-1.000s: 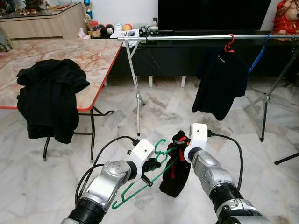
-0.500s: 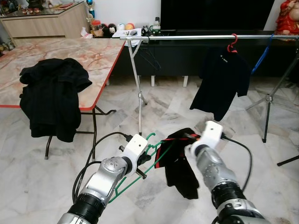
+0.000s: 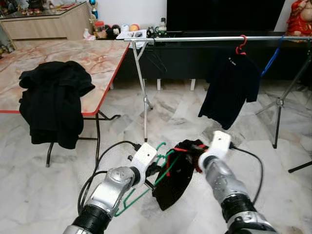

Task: Hang hanger

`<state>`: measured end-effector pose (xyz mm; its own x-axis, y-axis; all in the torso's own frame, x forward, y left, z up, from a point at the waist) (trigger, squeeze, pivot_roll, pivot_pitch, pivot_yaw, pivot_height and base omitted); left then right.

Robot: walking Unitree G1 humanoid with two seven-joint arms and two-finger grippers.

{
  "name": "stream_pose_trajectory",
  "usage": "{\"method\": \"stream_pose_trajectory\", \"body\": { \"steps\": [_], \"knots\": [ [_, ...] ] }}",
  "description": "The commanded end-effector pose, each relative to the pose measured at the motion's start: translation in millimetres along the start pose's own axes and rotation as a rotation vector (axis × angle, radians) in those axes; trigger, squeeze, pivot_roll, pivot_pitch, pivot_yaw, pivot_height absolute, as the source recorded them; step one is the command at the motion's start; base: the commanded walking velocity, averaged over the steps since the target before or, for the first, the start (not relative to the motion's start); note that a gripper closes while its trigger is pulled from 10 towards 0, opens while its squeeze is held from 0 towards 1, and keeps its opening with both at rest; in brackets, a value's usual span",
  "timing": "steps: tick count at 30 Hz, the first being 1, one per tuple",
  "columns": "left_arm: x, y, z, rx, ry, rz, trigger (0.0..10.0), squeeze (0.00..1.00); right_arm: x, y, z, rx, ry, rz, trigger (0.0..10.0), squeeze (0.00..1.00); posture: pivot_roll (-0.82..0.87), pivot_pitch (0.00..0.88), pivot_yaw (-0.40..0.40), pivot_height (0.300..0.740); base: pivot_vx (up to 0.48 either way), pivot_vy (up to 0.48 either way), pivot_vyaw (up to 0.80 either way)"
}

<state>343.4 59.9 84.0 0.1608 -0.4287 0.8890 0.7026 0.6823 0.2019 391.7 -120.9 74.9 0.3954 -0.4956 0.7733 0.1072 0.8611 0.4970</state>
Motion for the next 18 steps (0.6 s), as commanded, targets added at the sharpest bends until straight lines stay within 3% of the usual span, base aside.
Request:
{"method": "stream_pose_trajectory", "body": {
  "steps": [1, 10, 18],
  "knots": [
    [11, -2.6, 2.8, -0.026, -0.055, -0.006, 10.0, 0.00, 5, 8.8, -0.1, 0.038, -0.011, 0.028, 10.0, 0.00, 0.11, 0.056, 0.049, 0.740, 0.000, 0.000, 0.00],
    [10, -21.3, 13.8, -0.196, -0.087, -0.040, 10.0, 0.00, 20, 6.4, -0.1, 0.039, -0.072, 0.203, 10.0, 0.00, 0.12, 0.055, 0.049, 0.740, 0.000, 0.000, 0.00],
    [1, -14.2, 18.0, -0.173, -0.054, -0.054, 10.0, 0.00, 39, -10.7, 0.8, -0.040, -0.121, 0.245, 10.0, 0.00, 0.12, 0.055, 0.049, 0.740, 0.000, 0.000, 0.00]
  ]
}}
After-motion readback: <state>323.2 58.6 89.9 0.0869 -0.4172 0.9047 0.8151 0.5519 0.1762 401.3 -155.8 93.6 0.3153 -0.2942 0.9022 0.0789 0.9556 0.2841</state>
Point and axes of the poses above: a point about 5 cm out from each wrist's last joint towards the gripper, its own z axis pointing back from the gripper into the wrist, its own x axis along the axis of the wrist's last joint, y = z × x, the point moved 3 cm from there along -z, pointing out of the wrist towards the gripper, and after that the axes turned 10 degrees about -z, right-handed, at the moved point
